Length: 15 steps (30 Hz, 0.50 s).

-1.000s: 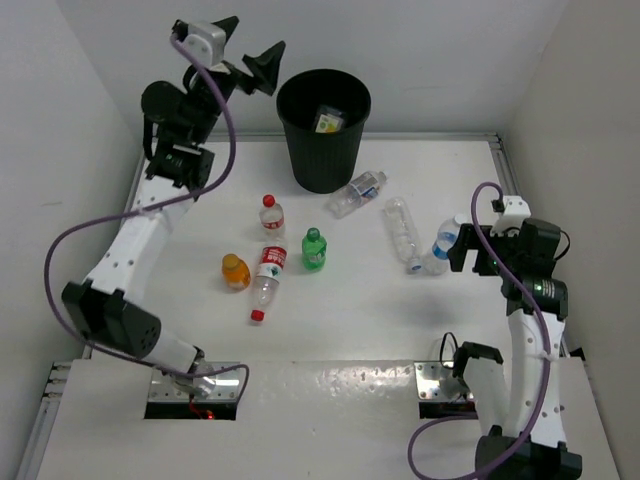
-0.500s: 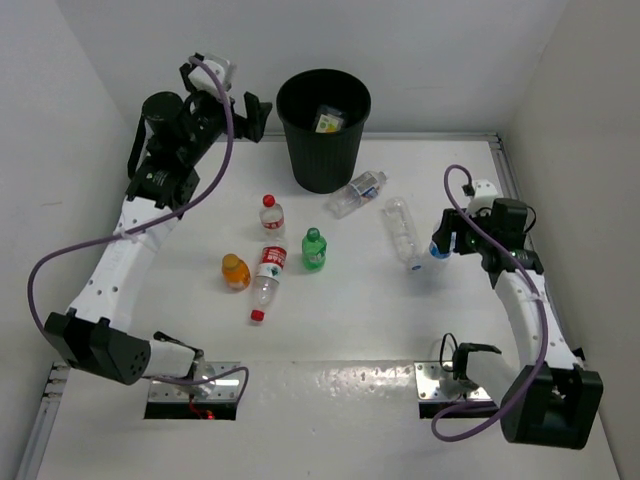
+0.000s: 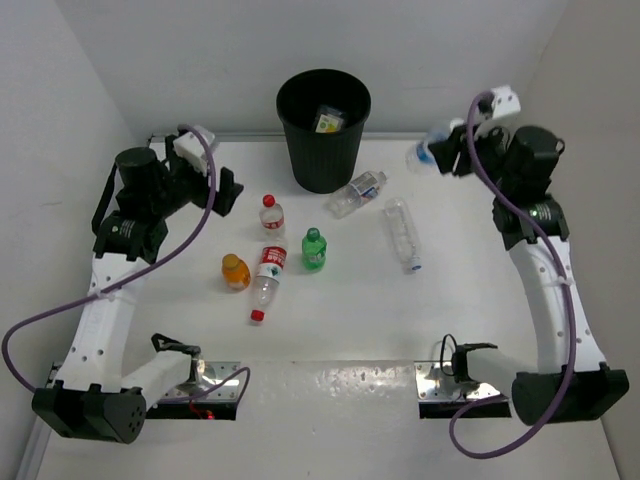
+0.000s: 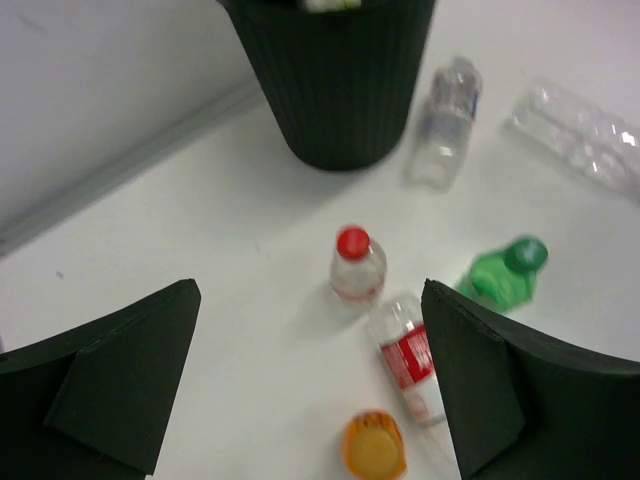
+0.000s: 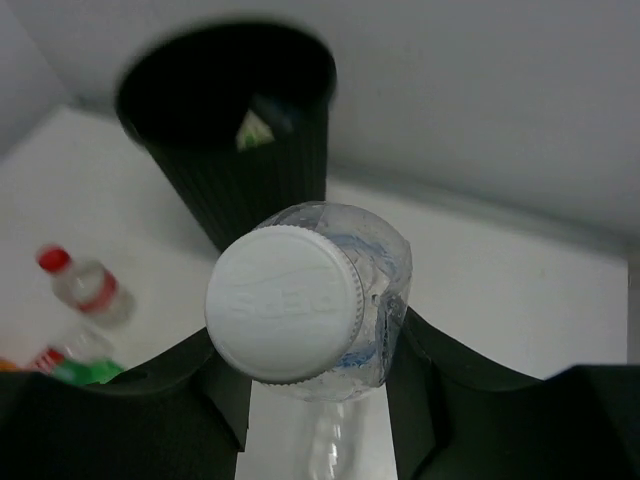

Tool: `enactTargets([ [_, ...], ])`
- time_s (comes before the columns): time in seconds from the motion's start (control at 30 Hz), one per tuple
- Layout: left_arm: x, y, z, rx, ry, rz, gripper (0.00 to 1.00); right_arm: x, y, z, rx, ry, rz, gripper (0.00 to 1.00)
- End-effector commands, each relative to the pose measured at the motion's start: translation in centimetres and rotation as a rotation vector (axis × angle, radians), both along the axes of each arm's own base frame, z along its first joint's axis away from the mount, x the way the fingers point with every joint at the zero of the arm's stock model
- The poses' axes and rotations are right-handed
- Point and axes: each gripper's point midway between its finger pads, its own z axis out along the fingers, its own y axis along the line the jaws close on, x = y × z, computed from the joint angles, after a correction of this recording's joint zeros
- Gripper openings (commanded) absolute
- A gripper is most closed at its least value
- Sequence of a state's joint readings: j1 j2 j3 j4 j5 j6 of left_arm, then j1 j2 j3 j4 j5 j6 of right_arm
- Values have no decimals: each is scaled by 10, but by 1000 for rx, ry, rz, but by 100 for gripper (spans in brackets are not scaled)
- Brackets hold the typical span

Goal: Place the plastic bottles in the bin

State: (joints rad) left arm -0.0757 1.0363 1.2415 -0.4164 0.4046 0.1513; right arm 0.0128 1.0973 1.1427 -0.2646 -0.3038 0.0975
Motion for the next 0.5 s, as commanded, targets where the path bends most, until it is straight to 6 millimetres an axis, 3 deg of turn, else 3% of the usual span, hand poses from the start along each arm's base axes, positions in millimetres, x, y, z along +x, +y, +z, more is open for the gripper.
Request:
enactTargets([
  [0.0,-26,-10,-50,32,146,-130,100,20,28,110,126,-246,56,18],
  [0.07,-31,-12,-63,13,182,-134,100,35,53,149,189,-321,112,18],
  [0.1,-35,-12,-74,13,204,-134,100,35,66,159,212,-337,139,18],
  [0.13,-35,-10,-78,23,199,-128,100,51,84,178,234,-387,178,18],
  [0.17,-33,-8,-84,27,205,-117,100,55,96,182,247,-393,196,18],
  [0.2,-33,-8,-96,42,215,-122,100,73,105,177,238,-398,206,18],
  [0.23,-31,-2,-105,57,221,-105,100,83,119,187,271,-405,228,18],
  [0.27,-29,0,-107,71,217,-94,100,102,128,174,271,-379,230,18],
  [0.3,-27,1,-110,79,221,-97,100,97,143,198,283,-436,257,18],
  [0.37,-23,3,-126,84,252,-85,100,132,166,166,283,-370,250,18],
  [0.4,-20,3,-123,93,232,-88,100,133,174,178,293,-395,266,18],
  [0.43,-17,3,-129,93,244,-88,100,153,189,163,293,-374,265,18],
  [0.47,-13,2,-128,83,238,-84,100,157,191,174,298,-399,264,18],
])
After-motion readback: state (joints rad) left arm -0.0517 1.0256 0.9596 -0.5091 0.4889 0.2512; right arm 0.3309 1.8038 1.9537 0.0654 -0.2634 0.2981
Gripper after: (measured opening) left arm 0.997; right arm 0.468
